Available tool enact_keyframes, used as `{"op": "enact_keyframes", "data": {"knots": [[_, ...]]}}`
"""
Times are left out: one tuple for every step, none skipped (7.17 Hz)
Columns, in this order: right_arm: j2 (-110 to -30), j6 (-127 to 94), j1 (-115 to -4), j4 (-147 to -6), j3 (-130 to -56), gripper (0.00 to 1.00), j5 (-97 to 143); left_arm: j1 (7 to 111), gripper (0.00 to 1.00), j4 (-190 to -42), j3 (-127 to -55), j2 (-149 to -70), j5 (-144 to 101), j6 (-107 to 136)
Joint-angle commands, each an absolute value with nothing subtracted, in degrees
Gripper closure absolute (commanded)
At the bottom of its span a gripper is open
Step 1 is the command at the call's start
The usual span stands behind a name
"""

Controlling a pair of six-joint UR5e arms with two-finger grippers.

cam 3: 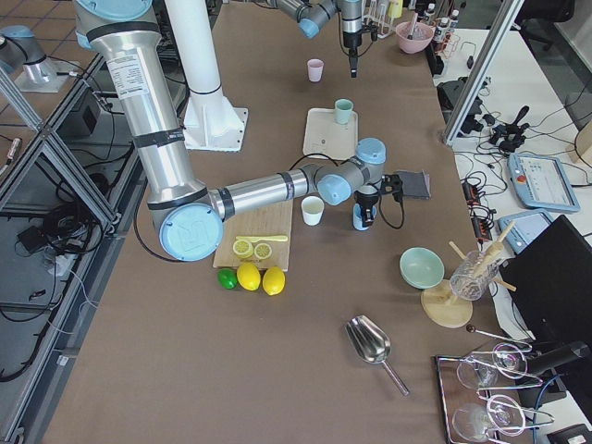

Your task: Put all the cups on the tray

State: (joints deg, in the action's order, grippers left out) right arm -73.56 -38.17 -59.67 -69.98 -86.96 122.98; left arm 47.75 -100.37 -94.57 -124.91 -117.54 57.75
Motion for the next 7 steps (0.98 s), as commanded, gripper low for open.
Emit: {"op": "enact_keyframes", "data": {"knots": [[-73.0, -41.2, -59.2, -70.0, -88.4, 1.0, 123.0, 48.6, 0.01, -100.3, -94.7, -124.9, -117.8, 57.4], [-72.1, -45.5, -58.4, -70.1, -90.4, 1.0, 123.1, 50.2, 0.01, -100.3, -94.8, -124.1, -119.0, 56.3], [-70.7, -49.7, -57.2, -70.6, -91.9, 1.0, 123.1, 52.5, 0.02, -100.3, -96.2, -121.5, -121.4, 52.8], [-68.1, -54.9, -55.4, -70.9, -92.4, 1.0, 123.0, 55.4, 0.02, -100.3, -97.7, -118.1, -123.6, 48.7], [-65.6, -59.8, -53.1, -71.0, -92.5, 1.0, 122.6, 57.0, 0.02, -100.4, -99.2, -114.1, -124.3, 44.8], [-63.1, -64.4, -51.0, -71.2, -92.5, 1.0, 122.2, 57.8, 0.01, -100.6, -100.4, -110.4, -124.4, 40.9], [-59.3, -68.7, -48.2, -74.6, -92.5, 1.0, 119.5, 57.9, 0.01, -100.9, -101.8, -107.4, -124.3, 39.5]]}}
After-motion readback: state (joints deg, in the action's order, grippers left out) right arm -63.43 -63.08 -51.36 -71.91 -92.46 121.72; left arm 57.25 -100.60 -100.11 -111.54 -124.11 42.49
